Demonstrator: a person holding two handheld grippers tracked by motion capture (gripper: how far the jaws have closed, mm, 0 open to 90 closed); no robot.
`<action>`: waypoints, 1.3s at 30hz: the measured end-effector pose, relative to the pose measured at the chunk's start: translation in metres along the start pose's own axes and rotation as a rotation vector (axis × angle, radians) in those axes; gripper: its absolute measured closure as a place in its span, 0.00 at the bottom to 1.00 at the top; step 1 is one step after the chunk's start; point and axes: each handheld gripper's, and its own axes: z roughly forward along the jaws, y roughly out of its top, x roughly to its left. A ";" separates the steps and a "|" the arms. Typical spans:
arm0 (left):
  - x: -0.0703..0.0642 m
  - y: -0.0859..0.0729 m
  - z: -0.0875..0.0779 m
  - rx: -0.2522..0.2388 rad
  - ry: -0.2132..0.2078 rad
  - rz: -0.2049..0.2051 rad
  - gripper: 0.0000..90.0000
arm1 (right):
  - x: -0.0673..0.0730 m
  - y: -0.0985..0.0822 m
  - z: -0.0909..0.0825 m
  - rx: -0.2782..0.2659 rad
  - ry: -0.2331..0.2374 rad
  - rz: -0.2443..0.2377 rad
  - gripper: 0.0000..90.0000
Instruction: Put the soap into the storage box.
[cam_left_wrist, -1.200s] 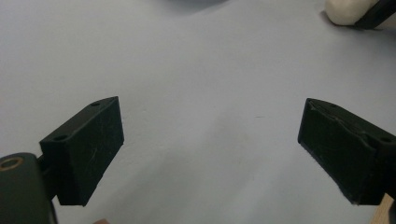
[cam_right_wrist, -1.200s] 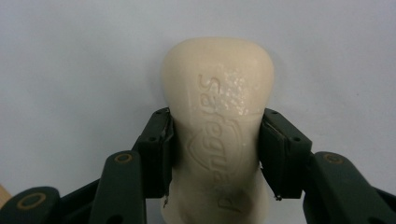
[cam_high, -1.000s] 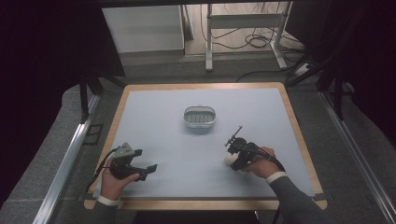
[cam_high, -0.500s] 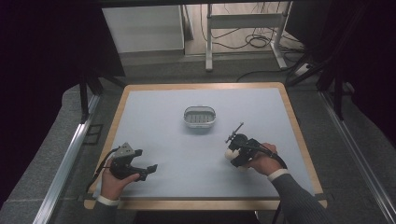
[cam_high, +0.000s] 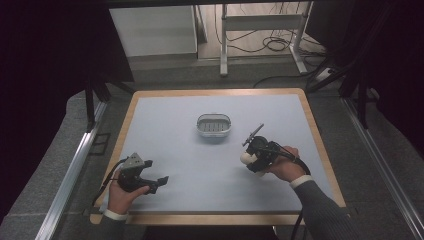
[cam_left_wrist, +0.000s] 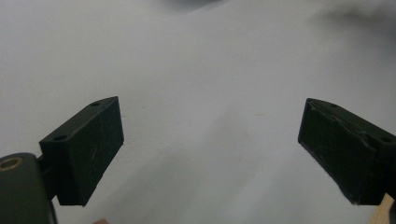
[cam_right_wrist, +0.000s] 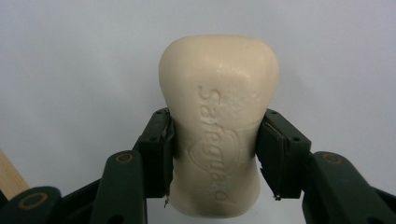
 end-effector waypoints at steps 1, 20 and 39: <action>0.000 0.000 0.000 0.001 0.000 0.000 0.08 | -0.001 0.001 -0.001 0.001 0.001 0.000 0.55; 0.000 0.000 -0.001 -0.006 0.004 -0.003 0.08 | -0.028 0.025 -0.009 -0.075 -0.005 -0.014 0.55; 0.000 0.000 0.000 -0.004 0.003 -0.003 0.08 | -0.044 0.051 -0.007 -0.094 -0.004 -0.017 0.55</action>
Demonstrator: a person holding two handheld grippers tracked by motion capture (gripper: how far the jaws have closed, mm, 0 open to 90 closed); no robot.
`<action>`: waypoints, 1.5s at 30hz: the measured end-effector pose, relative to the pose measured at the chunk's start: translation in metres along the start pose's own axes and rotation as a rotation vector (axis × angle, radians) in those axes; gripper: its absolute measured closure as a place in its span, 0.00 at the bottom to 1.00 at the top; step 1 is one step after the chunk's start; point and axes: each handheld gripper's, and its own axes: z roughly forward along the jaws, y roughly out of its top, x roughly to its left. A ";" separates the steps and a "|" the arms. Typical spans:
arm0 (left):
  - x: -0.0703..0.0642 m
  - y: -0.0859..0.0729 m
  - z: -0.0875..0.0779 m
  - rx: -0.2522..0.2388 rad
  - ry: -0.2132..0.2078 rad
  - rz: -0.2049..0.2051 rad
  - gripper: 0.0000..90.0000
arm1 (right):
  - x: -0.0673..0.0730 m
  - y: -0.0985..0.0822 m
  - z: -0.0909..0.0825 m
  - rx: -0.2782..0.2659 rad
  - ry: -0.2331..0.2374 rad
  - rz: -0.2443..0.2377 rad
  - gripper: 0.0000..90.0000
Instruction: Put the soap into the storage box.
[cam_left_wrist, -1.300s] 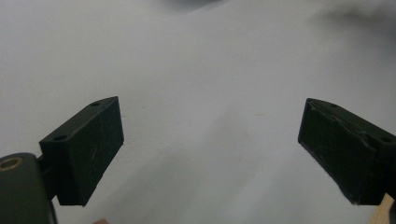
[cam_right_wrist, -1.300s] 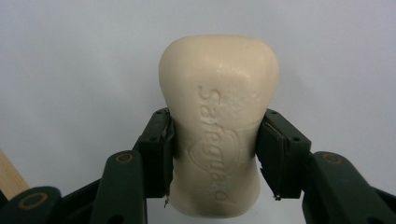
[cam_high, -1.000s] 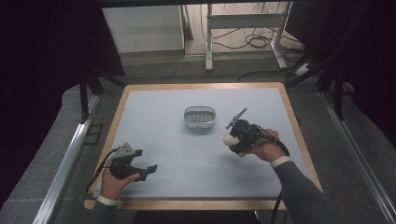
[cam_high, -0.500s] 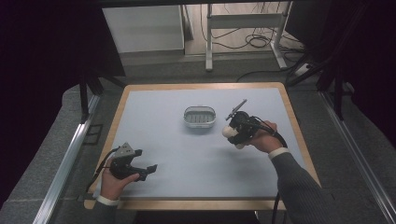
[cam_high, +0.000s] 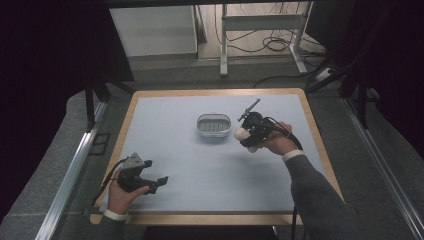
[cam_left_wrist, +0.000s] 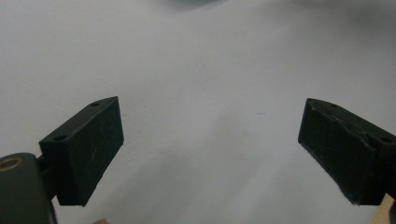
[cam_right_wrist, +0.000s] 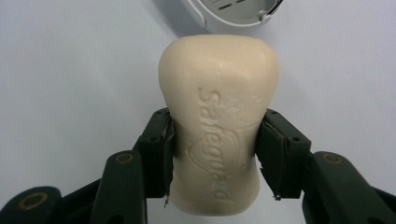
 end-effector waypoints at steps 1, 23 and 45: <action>0.000 0.000 0.000 0.001 0.000 0.001 0.08 | -0.001 0.001 0.000 0.001 0.000 -0.001 0.55; 0.000 0.000 0.001 0.005 -0.003 0.005 0.08 | -0.017 0.032 0.001 -0.006 -0.011 -0.037 0.55; 0.000 0.000 0.002 0.011 -0.007 0.007 0.08 | -0.030 0.062 0.017 -0.026 -0.002 -0.060 0.55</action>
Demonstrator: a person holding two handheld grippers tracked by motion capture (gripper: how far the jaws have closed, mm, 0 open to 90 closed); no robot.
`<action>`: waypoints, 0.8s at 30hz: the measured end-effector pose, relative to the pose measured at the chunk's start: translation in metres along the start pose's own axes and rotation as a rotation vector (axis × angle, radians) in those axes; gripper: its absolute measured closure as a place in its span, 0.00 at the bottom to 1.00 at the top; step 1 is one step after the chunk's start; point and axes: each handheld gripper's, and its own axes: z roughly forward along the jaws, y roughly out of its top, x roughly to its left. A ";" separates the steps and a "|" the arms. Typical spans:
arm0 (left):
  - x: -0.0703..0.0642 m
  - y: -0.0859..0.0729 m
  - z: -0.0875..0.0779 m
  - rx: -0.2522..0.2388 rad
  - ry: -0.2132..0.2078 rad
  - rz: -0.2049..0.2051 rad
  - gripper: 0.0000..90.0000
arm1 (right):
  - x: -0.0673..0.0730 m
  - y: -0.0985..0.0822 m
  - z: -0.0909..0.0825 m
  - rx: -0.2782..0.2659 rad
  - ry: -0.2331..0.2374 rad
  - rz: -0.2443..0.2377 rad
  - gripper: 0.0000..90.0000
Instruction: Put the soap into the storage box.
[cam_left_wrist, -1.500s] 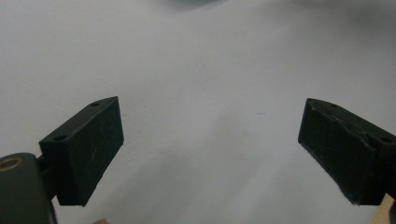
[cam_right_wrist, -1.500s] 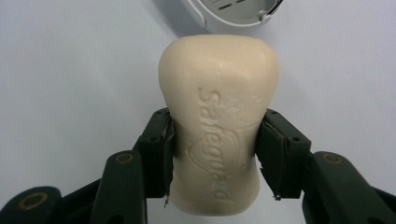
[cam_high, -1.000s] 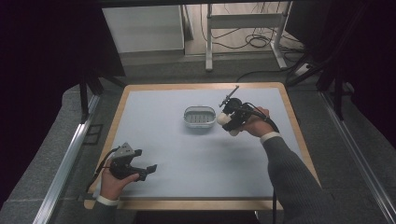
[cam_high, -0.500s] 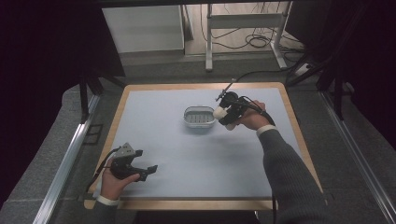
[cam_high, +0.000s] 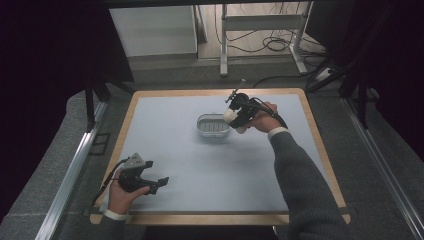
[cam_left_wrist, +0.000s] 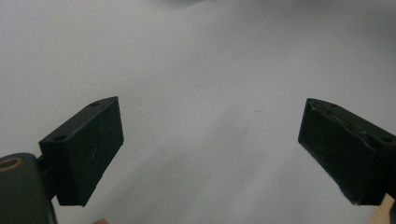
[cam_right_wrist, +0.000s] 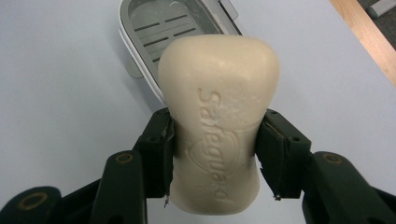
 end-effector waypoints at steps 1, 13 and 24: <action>0.000 0.000 0.000 -0.001 0.000 0.002 0.08 | 0.000 0.002 0.001 0.004 -0.002 -0.007 0.55; 0.001 0.000 -0.001 -0.005 -0.005 -0.001 0.08 | 0.004 0.024 0.010 0.005 -0.003 -0.052 0.55; 0.001 0.001 -0.003 -0.009 0.000 -0.001 0.08 | 0.005 0.037 0.017 0.022 0.004 -0.081 0.55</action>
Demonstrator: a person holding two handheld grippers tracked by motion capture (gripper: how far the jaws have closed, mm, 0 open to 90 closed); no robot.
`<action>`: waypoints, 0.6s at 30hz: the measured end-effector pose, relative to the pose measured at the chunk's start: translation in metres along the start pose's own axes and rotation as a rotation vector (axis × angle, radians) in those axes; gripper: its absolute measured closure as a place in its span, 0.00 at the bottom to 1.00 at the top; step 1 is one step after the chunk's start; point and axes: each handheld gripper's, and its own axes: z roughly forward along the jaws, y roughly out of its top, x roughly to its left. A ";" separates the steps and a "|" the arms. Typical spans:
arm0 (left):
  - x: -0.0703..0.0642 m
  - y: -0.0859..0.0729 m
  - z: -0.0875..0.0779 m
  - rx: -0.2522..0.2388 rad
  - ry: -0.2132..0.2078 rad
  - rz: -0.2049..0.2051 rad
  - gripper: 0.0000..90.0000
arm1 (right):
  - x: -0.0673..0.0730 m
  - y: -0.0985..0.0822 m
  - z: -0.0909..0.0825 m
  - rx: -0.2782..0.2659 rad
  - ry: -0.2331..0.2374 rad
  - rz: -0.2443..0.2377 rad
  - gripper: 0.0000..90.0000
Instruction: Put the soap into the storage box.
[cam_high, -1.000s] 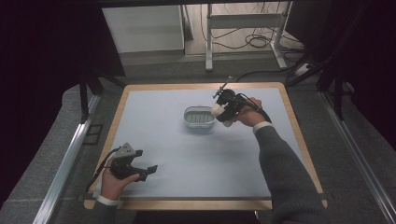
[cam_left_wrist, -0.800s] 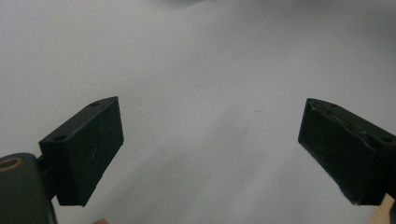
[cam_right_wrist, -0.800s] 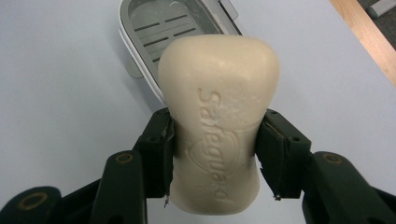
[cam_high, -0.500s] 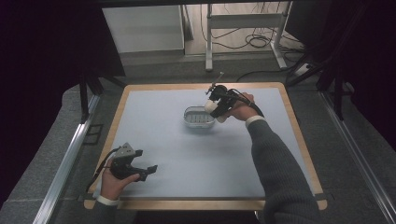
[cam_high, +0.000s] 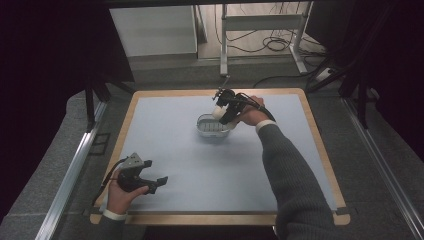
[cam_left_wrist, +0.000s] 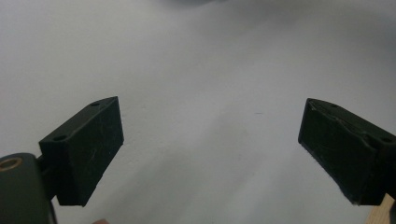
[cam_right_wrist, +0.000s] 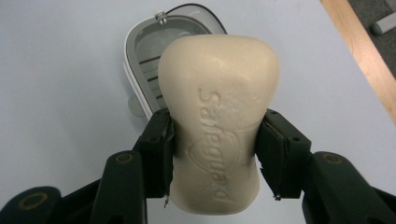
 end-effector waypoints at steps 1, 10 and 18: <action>0.000 0.000 0.000 0.000 0.000 0.000 0.08 | 0.000 0.001 0.001 0.000 0.003 -0.004 0.55; 0.000 0.000 0.000 0.004 -0.005 0.001 0.08 | 0.001 0.011 0.008 0.011 0.021 -0.036 0.55; 0.000 0.000 0.000 0.004 -0.005 0.000 0.08 | 0.001 0.020 0.013 0.035 0.020 -0.057 0.55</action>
